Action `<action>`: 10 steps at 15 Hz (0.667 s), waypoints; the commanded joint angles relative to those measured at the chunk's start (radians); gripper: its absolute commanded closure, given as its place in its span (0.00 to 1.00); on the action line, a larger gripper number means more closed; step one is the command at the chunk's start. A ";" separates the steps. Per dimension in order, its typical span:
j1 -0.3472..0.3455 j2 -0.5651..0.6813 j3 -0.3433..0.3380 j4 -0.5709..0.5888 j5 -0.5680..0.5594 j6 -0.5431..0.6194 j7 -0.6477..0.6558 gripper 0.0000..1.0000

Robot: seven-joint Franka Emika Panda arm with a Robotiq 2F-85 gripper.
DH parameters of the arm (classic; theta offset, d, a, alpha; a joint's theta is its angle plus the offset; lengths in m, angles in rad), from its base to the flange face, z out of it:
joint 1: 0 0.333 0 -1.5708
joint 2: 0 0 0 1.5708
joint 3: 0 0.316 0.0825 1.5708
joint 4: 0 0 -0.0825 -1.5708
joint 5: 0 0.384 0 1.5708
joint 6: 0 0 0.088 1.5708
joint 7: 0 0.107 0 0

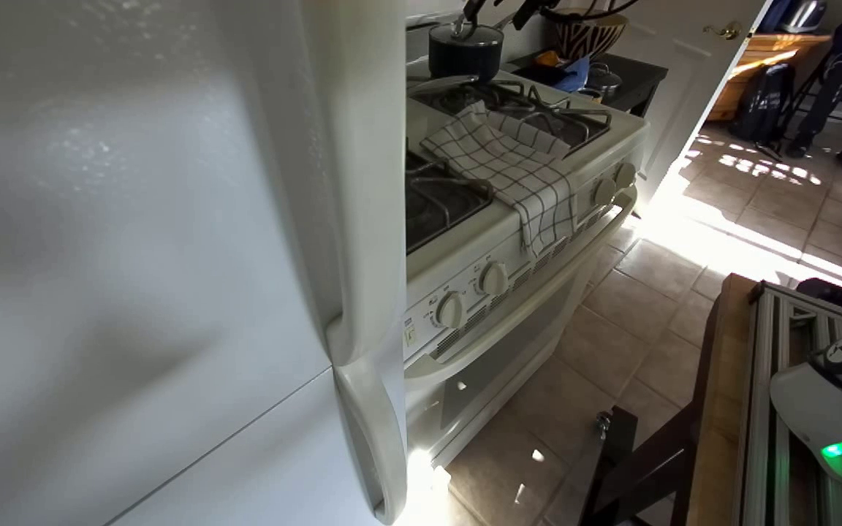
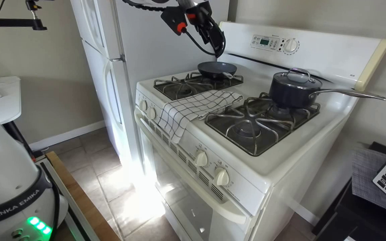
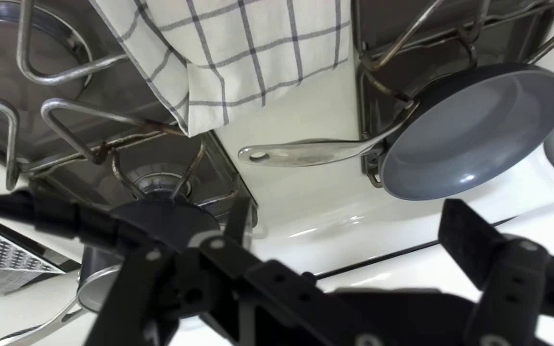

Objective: Remove the white towel from the oven handle and put it on the stove

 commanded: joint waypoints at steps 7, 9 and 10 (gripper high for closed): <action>-0.012 -0.132 -0.007 0.021 -0.085 -0.135 -0.001 0.00; -0.001 -0.112 -0.014 0.026 -0.062 -0.100 -0.014 0.00; -0.002 -0.115 -0.014 0.026 -0.064 -0.102 -0.014 0.00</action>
